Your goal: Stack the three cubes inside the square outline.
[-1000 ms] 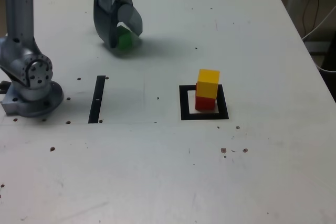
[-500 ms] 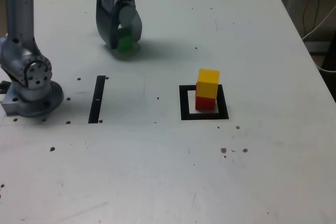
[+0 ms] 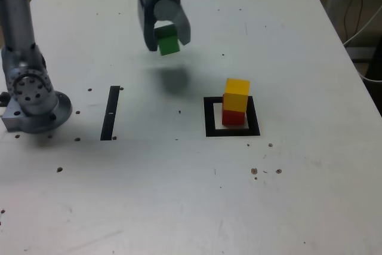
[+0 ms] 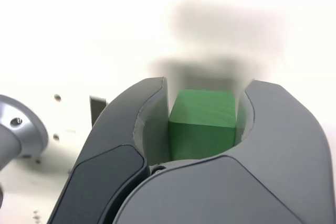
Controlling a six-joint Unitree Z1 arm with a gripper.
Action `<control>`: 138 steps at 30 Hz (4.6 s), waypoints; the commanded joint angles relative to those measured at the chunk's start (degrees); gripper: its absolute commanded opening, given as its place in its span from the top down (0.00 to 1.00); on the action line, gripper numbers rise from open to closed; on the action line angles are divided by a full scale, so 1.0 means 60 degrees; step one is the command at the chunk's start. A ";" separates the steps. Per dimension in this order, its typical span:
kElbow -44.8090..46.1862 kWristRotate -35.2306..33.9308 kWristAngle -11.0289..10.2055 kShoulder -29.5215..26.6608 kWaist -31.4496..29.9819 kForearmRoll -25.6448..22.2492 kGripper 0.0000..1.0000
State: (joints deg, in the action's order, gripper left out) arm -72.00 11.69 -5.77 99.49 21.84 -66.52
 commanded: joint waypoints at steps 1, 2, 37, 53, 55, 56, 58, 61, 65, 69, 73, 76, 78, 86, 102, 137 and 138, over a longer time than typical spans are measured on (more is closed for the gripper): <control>-0.0720 0.0015 -0.0045 0.0034 -0.1360 -0.0637 0.89; -0.0976 0.0024 -0.0074 0.0092 -0.1617 -0.0864 0.89; -0.4858 -0.1055 0.0269 0.2178 -0.4904 -0.3114 0.89; -0.5332 -0.0954 -0.0075 0.2960 -0.4915 -0.3093 0.89; -0.5376 -0.0930 -0.0121 0.3001 -0.4915 -0.3078 0.89; -0.5393 -0.0917 -0.0141 0.3015 -0.4915 -0.3074 0.89; -0.5413 -0.0891 -0.0187 0.3038 -0.4915 -0.3074 0.87; -0.5432 -0.0865 -0.0222 0.3070 -0.4915 -0.3076 0.85; -0.5459 -0.0851 -0.0233 0.3138 -0.4915 -0.3062 0.84; -0.5478 -0.0850 -0.0253 0.3184 -0.4915 -0.3040 0.83; -0.5486 -0.0850 -0.0268 0.3246 -0.4915 -0.3040 0.80; -0.5498 -0.0852 -0.0270 0.3289 -0.4915 -0.3045 0.76; -0.5506 -0.0852 -0.0270 0.3295 -0.4915 -0.3046 0.73; -0.5539 -0.0863 -0.0270 0.3296 -0.4915 -0.3050 0.63; -0.5433 -0.1010 -0.0387 0.3196 -0.4915 -0.3145 0.00; -0.3713 -0.1020 -0.0061 0.0755 -0.4286 -0.3344 0.00; -0.3468 -0.0991 -0.0056 0.0517 -0.4175 -0.3392 0.00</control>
State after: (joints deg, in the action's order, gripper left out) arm -94.57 5.46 -6.05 105.55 -4.09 -86.36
